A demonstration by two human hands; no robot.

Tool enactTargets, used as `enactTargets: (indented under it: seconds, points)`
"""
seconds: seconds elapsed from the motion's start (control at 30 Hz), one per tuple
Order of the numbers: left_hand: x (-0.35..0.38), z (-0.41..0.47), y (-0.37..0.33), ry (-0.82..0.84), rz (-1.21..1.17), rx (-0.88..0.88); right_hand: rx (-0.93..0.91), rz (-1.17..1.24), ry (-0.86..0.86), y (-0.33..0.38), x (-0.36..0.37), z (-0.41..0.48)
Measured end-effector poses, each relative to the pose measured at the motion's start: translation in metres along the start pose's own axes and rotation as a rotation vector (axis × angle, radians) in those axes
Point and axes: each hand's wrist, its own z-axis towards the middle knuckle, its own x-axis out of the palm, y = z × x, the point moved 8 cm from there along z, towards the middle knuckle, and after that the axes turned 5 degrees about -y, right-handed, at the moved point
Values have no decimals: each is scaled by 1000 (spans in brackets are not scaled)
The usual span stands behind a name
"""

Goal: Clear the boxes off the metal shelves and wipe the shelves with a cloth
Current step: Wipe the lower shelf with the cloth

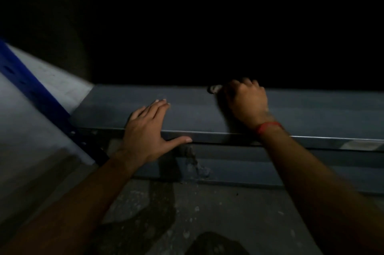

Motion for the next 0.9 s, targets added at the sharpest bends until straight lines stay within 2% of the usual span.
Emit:
enactTargets:
  seconds: [0.1, 0.23, 0.4, 0.47, 0.57, 0.63, 0.7, 0.8, 0.9]
  points:
    - [0, 1, -6, -2, 39, -10, 58, -24, -75, -1, -28, -51]
    - [3, 2, -9, 27, 54, -41, 24, 131, -99, 62, -41, -98]
    - [7, 3, -9, 24, 28, -30, -202, 265, -82, 115, -18, -61]
    - [6, 2, -10, -13, 57, -18, -250, 187, -63, 92, -9, -31]
    - [8, 2, -9, -1, 95, -24, -73, 55, 26, 4, -3, 8]
    - [9, 2, -9, -10, 112, -21, 26, 4, 8, -48, -10, 0]
    - [6, 3, -12, 4, 120, -36, 50, -1, -117, -60, -26, -25]
    - [-4, 13, -48, 38, 108, -57, 47, 37, -183, -53, -27, -38]
    - [2, 30, -120, 27, 97, 88, 23, 89, -192, -58, -27, -30]
